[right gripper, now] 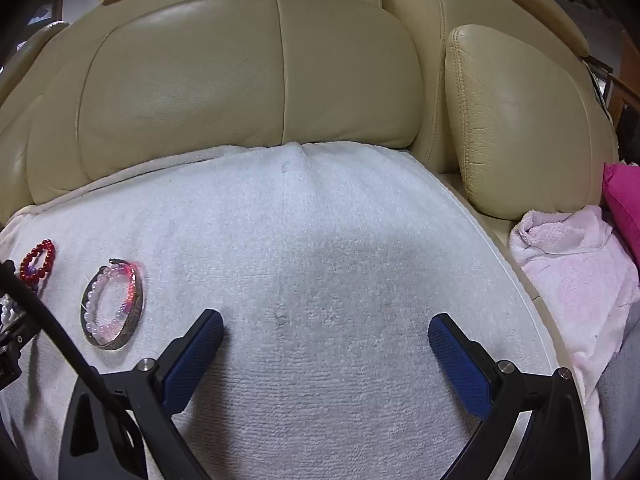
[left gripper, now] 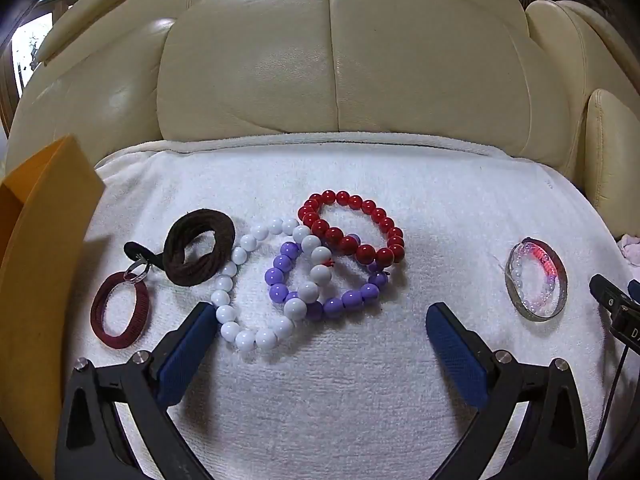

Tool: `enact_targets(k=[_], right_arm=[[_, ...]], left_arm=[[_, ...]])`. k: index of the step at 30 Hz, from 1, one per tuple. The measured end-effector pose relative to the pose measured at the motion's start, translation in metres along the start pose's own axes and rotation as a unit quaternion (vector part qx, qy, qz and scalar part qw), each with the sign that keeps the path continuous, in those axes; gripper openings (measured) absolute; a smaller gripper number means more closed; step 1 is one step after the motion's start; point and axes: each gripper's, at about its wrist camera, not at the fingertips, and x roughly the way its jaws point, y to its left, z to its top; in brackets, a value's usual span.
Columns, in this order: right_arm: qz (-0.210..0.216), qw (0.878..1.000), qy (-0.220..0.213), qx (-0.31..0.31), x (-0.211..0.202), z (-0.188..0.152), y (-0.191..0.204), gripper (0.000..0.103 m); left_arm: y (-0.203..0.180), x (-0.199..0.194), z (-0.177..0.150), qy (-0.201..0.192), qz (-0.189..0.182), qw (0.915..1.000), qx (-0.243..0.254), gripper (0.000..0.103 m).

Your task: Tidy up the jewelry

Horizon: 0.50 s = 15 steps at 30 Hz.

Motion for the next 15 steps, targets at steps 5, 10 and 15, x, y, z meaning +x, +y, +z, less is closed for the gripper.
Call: enact_targets(k=[5, 10, 15], right_arm=[[-0.002, 1.0, 0.002, -0.002, 0.0001, 0.0009, 0.0011, 0.103], [-0.002, 1.0, 0.002, -0.002, 0.0001, 0.0031, 0.0036, 0.103], [-0.012, 1.0, 0.013, 0.021, -0.0021, 0.0034, 0.0008, 0.103]], left_arm=[[0.0099, -0.0037, -0.0002, -0.002, -0.004, 1.0, -0.004, 0.103], [0.0085, -0.0037, 0.0002, -0.001, -0.003, 1.0, -0.002, 0.103], [0.0073, -0.0034, -0.0003, -0.002, 0.002, 1.0, -0.007, 0.103]])
